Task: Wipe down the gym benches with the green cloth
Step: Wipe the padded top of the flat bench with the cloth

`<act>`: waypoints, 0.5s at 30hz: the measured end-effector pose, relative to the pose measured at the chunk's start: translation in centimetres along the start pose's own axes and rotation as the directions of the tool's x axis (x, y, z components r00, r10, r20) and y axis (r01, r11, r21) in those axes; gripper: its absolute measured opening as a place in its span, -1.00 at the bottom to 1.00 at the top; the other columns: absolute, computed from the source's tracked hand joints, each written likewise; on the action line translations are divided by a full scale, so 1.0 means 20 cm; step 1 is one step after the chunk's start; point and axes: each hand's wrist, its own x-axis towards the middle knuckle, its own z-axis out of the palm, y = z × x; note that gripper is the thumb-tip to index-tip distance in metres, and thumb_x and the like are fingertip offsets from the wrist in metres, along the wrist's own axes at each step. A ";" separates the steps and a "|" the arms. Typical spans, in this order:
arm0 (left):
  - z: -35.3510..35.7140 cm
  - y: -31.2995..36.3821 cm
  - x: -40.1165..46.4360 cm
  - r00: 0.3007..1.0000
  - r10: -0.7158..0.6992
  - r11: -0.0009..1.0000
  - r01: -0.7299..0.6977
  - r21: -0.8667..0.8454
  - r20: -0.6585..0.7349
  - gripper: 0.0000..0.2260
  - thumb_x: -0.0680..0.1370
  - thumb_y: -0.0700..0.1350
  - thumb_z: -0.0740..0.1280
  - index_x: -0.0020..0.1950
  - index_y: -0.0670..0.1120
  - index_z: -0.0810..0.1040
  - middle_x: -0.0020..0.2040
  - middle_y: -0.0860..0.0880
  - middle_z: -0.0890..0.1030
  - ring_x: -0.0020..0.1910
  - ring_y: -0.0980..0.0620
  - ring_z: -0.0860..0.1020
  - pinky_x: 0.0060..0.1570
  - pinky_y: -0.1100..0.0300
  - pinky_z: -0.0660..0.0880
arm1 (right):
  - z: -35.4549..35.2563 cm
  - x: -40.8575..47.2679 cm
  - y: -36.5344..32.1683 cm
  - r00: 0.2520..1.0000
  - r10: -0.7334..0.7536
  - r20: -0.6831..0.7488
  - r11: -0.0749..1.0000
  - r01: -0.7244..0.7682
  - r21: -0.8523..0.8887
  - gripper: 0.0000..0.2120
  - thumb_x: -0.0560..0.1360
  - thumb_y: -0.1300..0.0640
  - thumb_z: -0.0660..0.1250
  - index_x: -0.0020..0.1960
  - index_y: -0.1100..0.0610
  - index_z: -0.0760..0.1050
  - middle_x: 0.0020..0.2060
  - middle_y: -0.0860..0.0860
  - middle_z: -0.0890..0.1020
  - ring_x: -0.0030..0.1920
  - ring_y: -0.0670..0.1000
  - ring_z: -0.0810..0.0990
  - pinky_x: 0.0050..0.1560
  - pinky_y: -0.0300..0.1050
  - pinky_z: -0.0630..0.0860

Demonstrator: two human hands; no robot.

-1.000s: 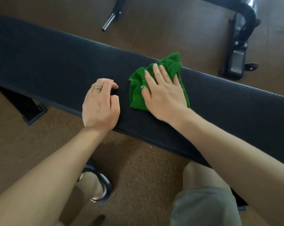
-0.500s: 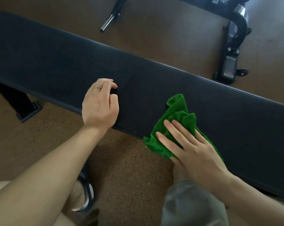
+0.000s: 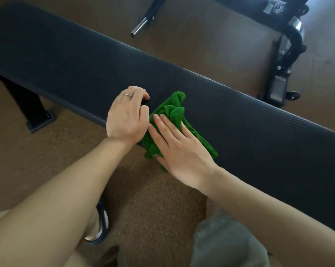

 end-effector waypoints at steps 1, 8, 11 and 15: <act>-0.02 -0.01 0.01 0.999 0.020 1.000 -0.020 -0.013 0.026 -0.67 0.55 -0.15 0.09 0.18 -0.17 0.56 0.22 -0.09 0.60 0.19 -0.11 0.54 0.18 -0.04 0.48 | 0.00 -0.05 0.02 1.000 -0.008 -0.001 1.000 0.008 0.006 -0.29 0.66 -0.06 0.24 0.67 0.19 0.06 0.66 0.18 0.10 0.66 0.16 0.05 0.61 0.19 0.15; -0.16 -0.24 0.07 0.991 -0.122 0.980 0.128 0.155 -0.048 -0.59 0.59 -0.07 0.03 0.29 -0.16 0.53 0.30 -0.17 0.57 0.30 -0.17 0.51 0.46 -0.10 0.33 | 0.01 -0.47 0.18 0.998 0.029 0.053 0.997 -0.026 -0.071 -0.26 0.60 -0.04 0.32 0.66 0.16 0.12 0.66 0.14 0.12 0.65 0.11 0.12 0.48 0.22 0.39; -0.14 -0.33 0.06 0.985 -0.161 0.979 0.167 0.119 -0.059 -0.62 0.55 -0.12 0.06 0.28 -0.13 0.51 0.35 -0.11 0.53 0.35 -0.16 0.47 0.47 -0.11 0.30 | 0.03 -0.36 0.15 0.998 0.029 0.054 0.997 -0.025 -0.074 -0.26 0.60 -0.06 0.30 0.65 0.20 0.13 0.65 0.17 0.13 0.65 0.13 0.11 0.51 0.24 0.35; -0.10 -0.33 0.05 0.974 -0.161 0.979 0.178 0.100 -0.157 -0.64 0.50 -0.18 0.10 0.23 -0.11 0.54 0.30 -0.06 0.56 0.31 -0.13 0.50 0.42 -0.08 0.34 | 0.01 -0.03 0.06 0.998 -0.030 0.055 0.999 0.029 0.018 -0.27 0.67 -0.15 0.15 0.67 0.21 0.01 0.67 0.16 0.01 0.67 0.13 -0.05 0.61 0.22 0.15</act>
